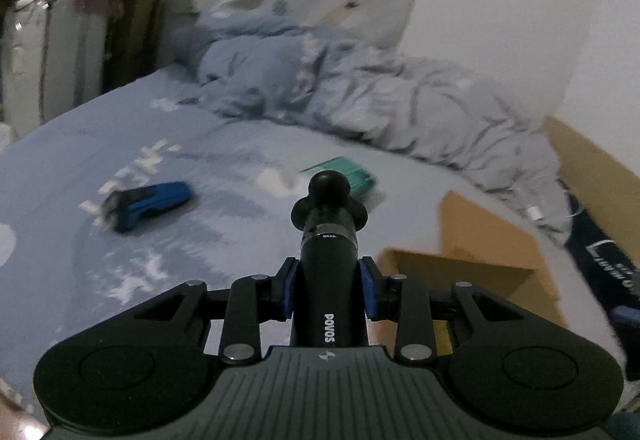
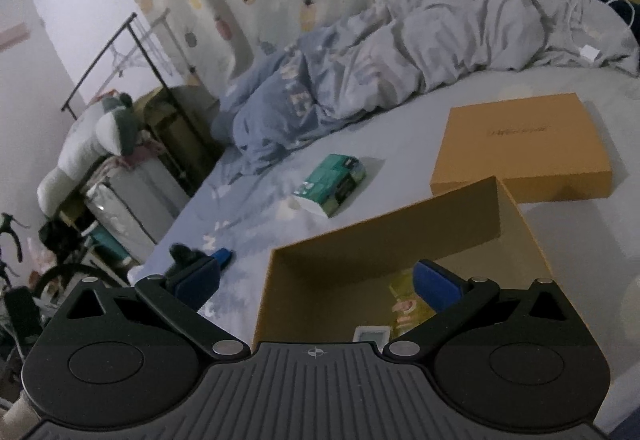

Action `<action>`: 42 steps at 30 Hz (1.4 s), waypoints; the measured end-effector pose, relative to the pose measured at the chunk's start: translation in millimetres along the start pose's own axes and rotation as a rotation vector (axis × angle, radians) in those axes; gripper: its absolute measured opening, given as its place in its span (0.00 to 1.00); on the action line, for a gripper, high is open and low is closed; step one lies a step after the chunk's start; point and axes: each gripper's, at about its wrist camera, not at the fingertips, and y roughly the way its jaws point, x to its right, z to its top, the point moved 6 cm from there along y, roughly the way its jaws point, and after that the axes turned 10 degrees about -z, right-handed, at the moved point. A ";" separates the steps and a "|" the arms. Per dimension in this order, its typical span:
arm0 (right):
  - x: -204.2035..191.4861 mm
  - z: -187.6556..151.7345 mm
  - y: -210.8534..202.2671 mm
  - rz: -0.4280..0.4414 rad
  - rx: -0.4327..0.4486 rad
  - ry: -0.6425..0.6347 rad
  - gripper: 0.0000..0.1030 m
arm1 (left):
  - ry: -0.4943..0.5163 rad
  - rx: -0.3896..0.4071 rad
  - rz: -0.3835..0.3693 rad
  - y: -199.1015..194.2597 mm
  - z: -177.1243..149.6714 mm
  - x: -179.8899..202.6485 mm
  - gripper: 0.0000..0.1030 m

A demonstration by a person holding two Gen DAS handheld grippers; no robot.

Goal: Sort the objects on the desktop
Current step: 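Lift the black trimmer with the left gripper and carry it over the cardboard box, then lower the trimmer into the box and open the left gripper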

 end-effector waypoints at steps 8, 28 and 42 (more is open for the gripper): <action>12.4 8.2 -6.9 -0.017 0.019 -0.002 1.00 | 0.039 -0.004 -0.110 12.8 -4.1 56.0 0.33; 74.1 7.8 -1.7 -0.077 -0.012 0.033 1.00 | 0.037 -0.152 -0.143 60.3 -65.1 112.8 0.33; 79.3 -4.6 6.3 -0.077 -0.037 0.039 1.00 | 0.064 -0.211 -0.047 80.8 -94.5 106.4 0.33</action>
